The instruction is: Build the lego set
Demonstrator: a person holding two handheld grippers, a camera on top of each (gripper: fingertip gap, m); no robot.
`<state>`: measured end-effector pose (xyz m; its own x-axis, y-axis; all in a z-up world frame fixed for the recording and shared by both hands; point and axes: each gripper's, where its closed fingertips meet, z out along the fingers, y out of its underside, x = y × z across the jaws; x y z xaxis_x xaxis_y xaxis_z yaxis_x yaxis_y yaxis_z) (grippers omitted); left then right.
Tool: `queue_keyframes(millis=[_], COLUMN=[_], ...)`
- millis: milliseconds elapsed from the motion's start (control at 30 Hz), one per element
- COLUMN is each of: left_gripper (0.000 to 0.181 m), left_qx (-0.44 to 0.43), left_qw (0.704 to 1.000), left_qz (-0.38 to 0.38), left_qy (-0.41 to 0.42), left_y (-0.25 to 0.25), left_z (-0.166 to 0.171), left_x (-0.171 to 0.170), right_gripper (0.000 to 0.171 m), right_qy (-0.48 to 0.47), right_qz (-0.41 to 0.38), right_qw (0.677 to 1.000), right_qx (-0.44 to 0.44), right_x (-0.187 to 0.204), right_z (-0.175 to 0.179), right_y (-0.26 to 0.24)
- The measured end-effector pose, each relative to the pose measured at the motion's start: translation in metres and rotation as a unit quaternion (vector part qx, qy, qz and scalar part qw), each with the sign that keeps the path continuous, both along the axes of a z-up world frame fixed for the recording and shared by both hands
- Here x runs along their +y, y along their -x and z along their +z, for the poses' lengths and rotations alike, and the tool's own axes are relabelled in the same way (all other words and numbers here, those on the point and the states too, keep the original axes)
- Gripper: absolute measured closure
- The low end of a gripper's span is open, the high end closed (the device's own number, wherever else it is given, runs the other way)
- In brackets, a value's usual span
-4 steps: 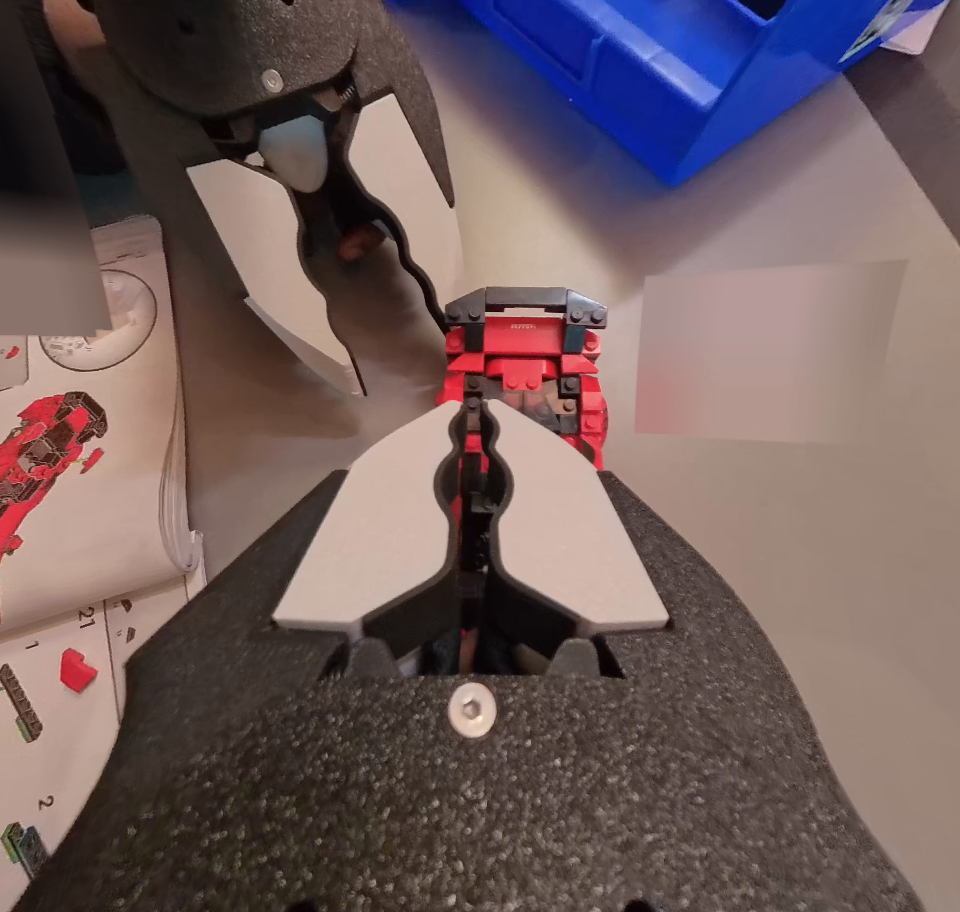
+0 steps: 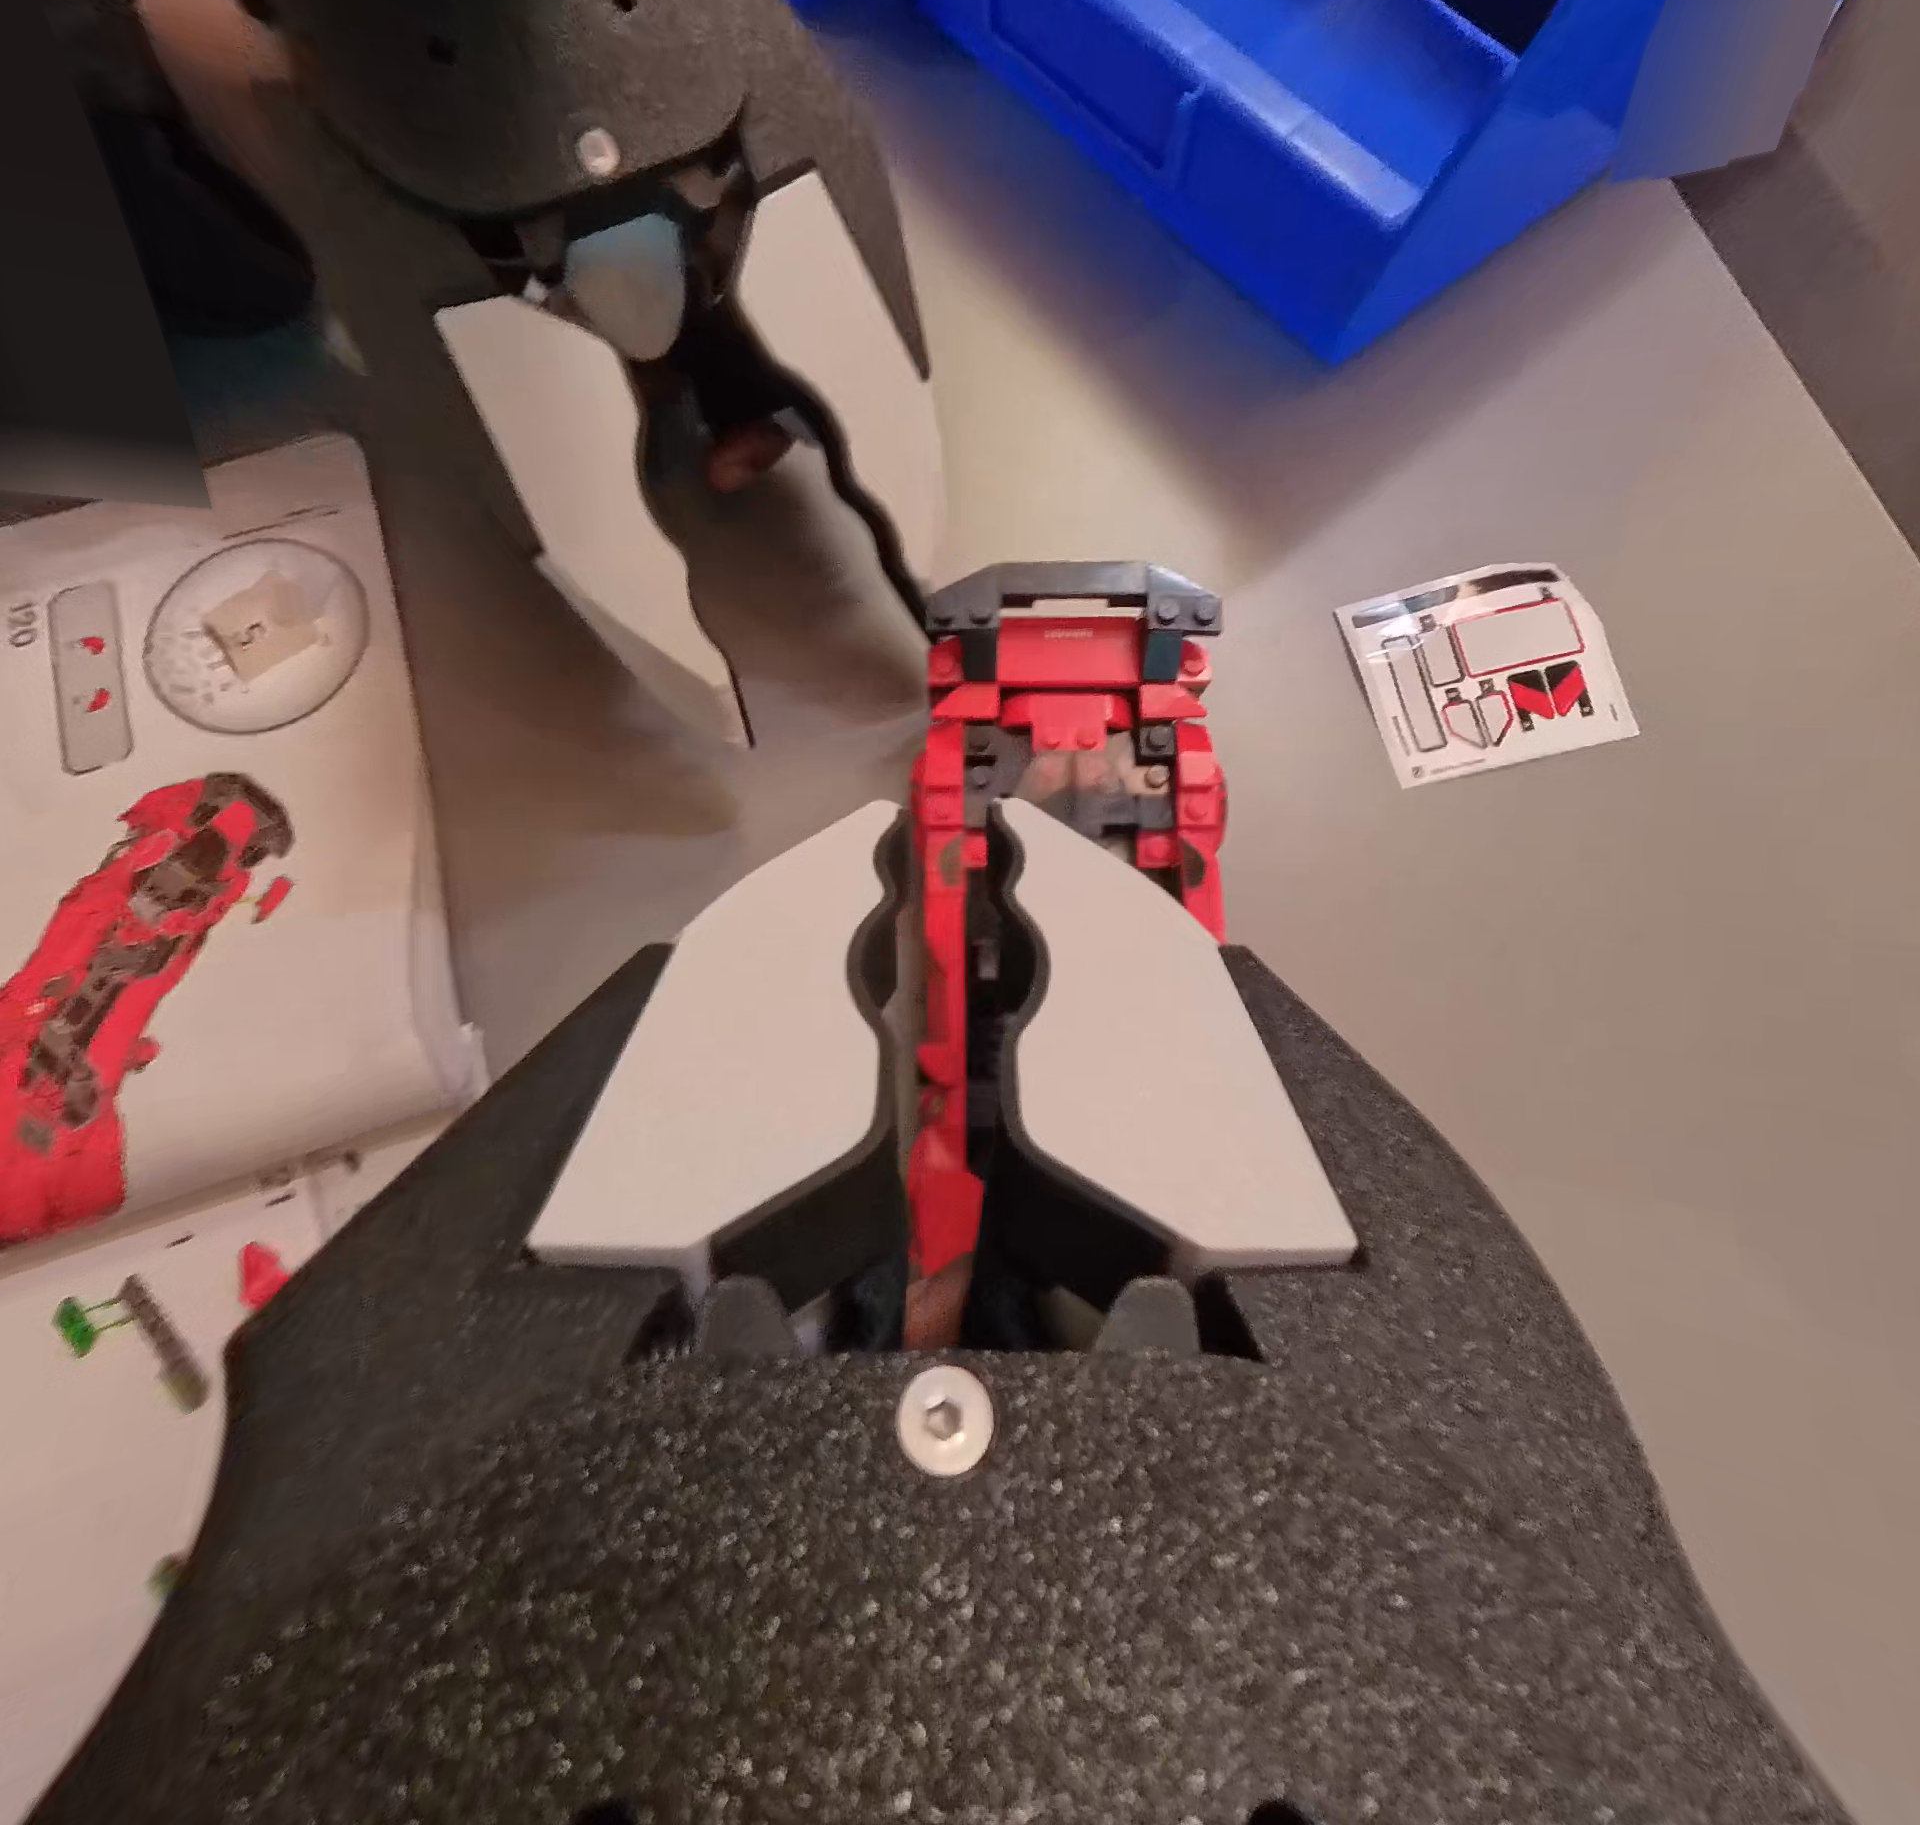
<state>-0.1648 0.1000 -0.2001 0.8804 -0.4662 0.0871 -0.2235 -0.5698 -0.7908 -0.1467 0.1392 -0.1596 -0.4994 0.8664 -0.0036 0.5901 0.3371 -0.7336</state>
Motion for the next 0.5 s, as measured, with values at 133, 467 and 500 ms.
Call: queue_keyframes(millis=[133,467,500], left_gripper=[0.098,0.106,0.131], left_qx=[-0.018,-0.034,-0.037], left_qw=[0.999,0.998,0.998], left_qz=[-0.006,0.043,0.047], left_qy=[0.027,0.006,0.007], left_y=[-0.002,-0.019,-0.022], left_z=[0.005,0.038,0.040], left_x=[-0.012,-0.028,-0.031], right_gripper=[0.139,0.094,0.088], right_qy=[-0.007,0.009,0.007], right_qz=[0.003,-0.162,-0.177], right_qw=[1.000,0.987,0.984], right_qx=[-0.010,-0.009,0.001], right_x=[-0.017,-0.013,-0.011], right_z=[0.002,-0.005,-0.003], right_y=[-0.030,-0.066,-0.067])
